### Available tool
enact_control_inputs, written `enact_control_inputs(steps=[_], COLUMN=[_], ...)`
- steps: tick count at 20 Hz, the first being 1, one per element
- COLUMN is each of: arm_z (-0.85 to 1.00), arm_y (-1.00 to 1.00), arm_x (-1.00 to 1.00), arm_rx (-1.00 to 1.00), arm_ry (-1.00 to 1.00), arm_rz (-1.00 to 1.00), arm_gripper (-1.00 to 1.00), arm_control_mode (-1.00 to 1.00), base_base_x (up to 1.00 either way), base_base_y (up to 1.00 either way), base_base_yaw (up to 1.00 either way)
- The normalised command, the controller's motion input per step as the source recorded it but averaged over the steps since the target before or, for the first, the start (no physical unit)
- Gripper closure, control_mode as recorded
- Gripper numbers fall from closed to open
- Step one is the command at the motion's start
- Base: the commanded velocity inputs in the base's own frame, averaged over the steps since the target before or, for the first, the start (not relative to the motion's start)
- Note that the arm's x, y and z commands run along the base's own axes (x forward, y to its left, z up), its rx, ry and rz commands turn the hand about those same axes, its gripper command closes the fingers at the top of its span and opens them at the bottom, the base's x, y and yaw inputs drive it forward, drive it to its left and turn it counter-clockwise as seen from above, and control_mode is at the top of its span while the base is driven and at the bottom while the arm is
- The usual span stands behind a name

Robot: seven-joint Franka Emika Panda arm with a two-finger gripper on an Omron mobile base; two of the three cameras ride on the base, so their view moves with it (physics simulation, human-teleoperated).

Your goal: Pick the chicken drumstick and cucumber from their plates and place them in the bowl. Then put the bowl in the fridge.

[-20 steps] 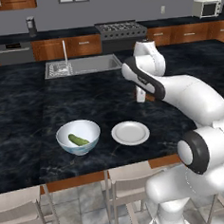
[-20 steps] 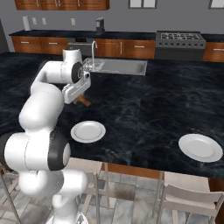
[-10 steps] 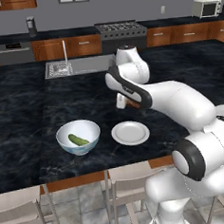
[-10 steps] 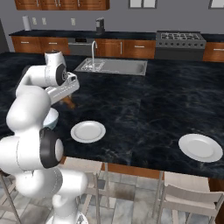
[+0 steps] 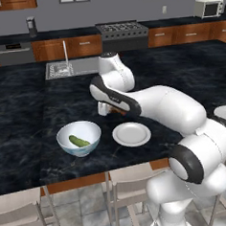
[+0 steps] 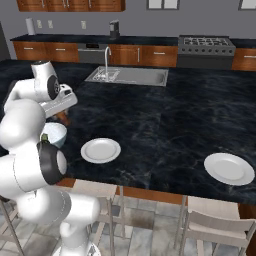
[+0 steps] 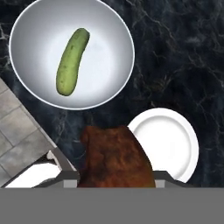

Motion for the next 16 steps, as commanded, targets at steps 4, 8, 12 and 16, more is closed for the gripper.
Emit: enact_control_inputs(steps=[4,8,12,16], arm_z=[-0.08,-0.15,-0.21,-0.24], arm_y=[0.59,0.51,0.47,0.42], arm_x=[0.0,0.0,0.02,0.17], arm_rx=[0.0,0.0,0.03,0.01], arm_ry=[0.0,-0.02,-0.04,-0.03], arm_rz=[-0.04,-0.03,-0.04,-0.03], arm_gripper=[1.0,1.0,1.0,1.0], arm_control_mode=[-1.0,-1.0,-1.0,-1.0], base_base_x=[0.0,0.0,0.0,0.0], base_base_y=[0.0,0.0,0.0,0.0], base_base_yaw=[0.0,0.0,0.0,0.0])
